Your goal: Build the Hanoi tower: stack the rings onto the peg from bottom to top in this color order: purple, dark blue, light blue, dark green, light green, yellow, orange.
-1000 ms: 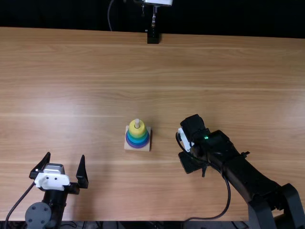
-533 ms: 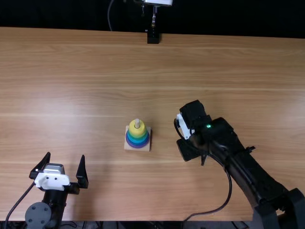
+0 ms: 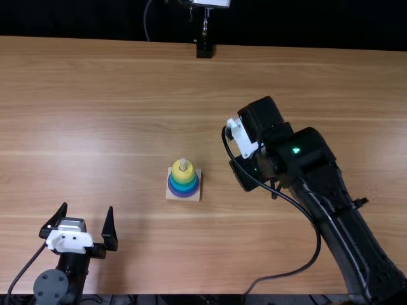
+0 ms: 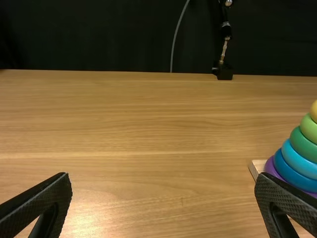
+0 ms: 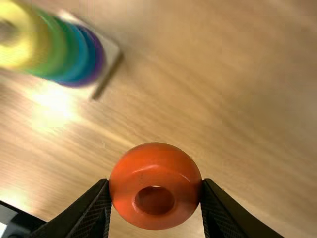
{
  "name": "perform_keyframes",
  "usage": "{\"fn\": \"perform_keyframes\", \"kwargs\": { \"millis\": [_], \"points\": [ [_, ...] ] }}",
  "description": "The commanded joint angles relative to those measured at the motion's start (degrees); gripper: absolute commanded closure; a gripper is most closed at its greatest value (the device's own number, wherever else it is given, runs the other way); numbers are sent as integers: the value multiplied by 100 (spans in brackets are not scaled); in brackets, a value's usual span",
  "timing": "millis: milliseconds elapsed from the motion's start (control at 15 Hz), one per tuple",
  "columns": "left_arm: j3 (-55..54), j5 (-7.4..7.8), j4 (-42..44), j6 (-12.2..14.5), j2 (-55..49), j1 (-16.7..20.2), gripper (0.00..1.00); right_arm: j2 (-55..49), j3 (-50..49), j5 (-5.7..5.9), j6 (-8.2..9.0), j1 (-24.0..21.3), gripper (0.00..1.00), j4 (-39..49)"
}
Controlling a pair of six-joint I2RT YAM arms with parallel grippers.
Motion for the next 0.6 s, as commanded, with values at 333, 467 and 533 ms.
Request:
{"fn": "perform_keyframes", "kwargs": {
  "millis": [333,467,533],
  "points": [
    [-257,51,-67,20,-67,57,0,971,1494,-2,-82,782,100,-57],
    [-257,51,-67,20,-67,57,0,1217,1740,-2,-72,932,100,-57],
    [-257,51,-67,20,-67,57,0,1314,1819,-2,-72,1020,100,-46]
  ]
}}
